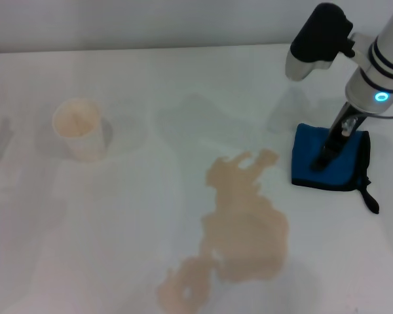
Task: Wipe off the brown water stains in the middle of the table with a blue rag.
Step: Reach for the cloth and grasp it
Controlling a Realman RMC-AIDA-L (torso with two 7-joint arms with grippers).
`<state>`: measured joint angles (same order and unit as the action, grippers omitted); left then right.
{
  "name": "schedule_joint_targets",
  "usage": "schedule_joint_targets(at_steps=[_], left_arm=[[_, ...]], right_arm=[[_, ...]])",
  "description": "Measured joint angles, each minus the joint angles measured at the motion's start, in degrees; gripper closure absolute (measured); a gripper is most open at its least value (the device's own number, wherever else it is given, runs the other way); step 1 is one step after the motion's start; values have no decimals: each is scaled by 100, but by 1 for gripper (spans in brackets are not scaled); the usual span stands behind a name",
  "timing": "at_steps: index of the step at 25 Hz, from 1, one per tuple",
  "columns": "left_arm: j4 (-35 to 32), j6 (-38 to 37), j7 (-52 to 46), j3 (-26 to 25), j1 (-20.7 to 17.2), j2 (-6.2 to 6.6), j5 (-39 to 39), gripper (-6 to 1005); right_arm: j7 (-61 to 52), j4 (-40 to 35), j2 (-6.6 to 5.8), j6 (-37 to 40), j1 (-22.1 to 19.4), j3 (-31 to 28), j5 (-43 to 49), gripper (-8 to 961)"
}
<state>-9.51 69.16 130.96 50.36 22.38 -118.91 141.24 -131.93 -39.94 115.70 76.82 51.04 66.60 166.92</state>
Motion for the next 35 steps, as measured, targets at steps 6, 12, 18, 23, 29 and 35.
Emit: schedule_joint_targets(at_steps=[6, 12, 18, 23, 29, 35], left_arm=[[3, -1, 0, 0, 3, 0, 0, 112], [-1, 0, 0, 0, 8, 0, 0, 111], [5, 0, 0, 0, 12, -7, 0, 112], [9, 1, -1, 0, 15, -9, 0, 112], [3, 17, -18, 0, 14, -9, 0, 111], [-13, 42, -32, 0, 6, -9, 0, 111]], right_arm=[[0, 136, -9, -91, -53, -21, -35, 107], [-1, 201, -25, -160, -73, -30, -60, 112], [-61, 327, -45, -231, -59, -66, -66, 109], [-63, 342, -44, -206, -54, -176, -63, 108], [-102, 347, -46, -153, -54, -184, -60, 134], [-133, 312, -42, -120, -72, -183, -61, 210]])
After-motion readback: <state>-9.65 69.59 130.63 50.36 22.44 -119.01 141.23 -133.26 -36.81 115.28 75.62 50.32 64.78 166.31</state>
